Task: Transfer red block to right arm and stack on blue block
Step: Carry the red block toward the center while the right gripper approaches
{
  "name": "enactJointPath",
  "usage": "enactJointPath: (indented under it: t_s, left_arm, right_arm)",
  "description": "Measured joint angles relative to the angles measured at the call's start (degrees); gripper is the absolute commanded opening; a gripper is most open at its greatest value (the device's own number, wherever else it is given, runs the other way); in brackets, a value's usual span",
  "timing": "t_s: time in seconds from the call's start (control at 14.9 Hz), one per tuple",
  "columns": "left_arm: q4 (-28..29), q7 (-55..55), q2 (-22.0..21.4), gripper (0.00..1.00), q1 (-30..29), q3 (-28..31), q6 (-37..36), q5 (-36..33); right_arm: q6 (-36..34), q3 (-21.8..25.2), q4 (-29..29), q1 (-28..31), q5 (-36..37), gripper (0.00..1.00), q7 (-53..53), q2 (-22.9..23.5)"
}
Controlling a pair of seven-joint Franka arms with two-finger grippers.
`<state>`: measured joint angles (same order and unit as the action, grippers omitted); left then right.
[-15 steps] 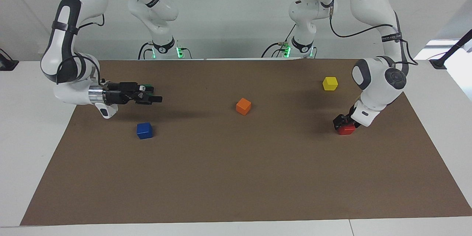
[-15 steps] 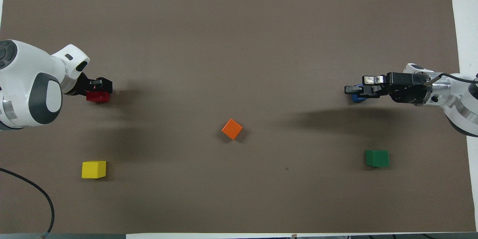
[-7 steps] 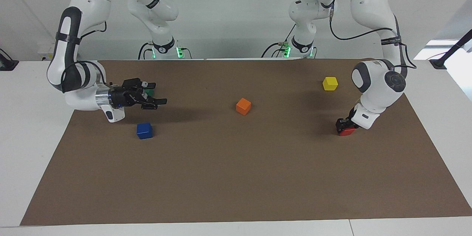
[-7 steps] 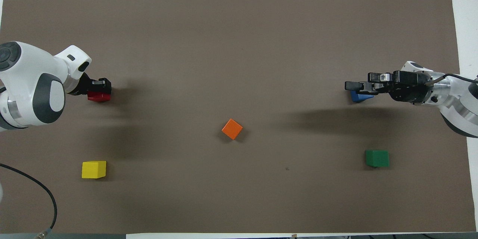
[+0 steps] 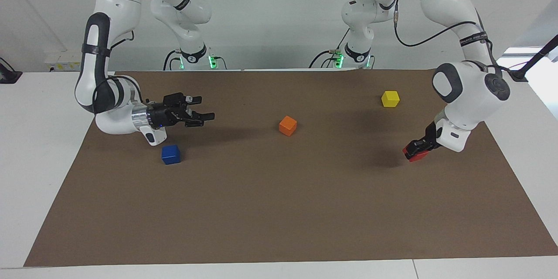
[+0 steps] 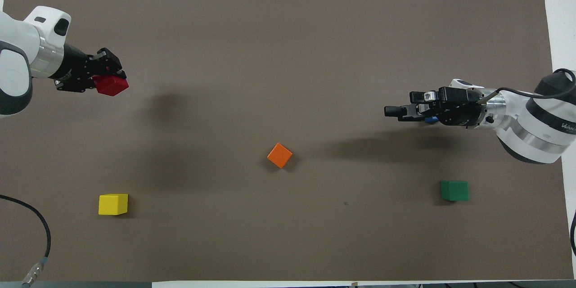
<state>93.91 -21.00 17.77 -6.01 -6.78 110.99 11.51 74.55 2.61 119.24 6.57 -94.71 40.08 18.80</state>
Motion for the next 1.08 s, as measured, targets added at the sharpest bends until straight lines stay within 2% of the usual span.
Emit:
enactJointPath:
  t_s: [0.27,0.4,0.61,0.74,0.94,1.08]
  left_arm:
    - [-0.86,-19.57,-5.87,0.00,4.63,-0.24,-10.04,8.30]
    - [-1.07,-32.88,-9.25,0.00,7.81,-0.45,-10.52,15.57]
    - [-0.95,-47.46,-13.23,0.00,13.35,-1.02,-9.92,19.93]
    - [1.07,-52.86,-14.28,0.00,17.17,-1.31,-5.44,26.09]
    - [11.12,-53.48,-15.79,0.00,21.61,-1.49,9.91,44.29]
    - [15.89,-53.32,-15.64,0.00,24.91,-1.60,18.13,52.97]
  right_arm:
    - [0.10,-0.01,0.71,-2.21,-4.07,1.00,-0.01,0.00]
    - [0.74,-0.03,1.11,-3.33,-5.12,1.00,-0.01,0.00]
    - [0.98,-0.02,1.61,-3.84,-5.25,1.00,0.01,0.00]
    - [0.98,0.02,1.81,-3.84,-5.25,1.00,0.01,0.00]
    - [0.98,0.03,1.89,-3.84,-5.28,1.00,0.02,-0.01]
    - [0.99,0.03,1.97,-3.84,-5.29,1.00,0.02,-0.01]
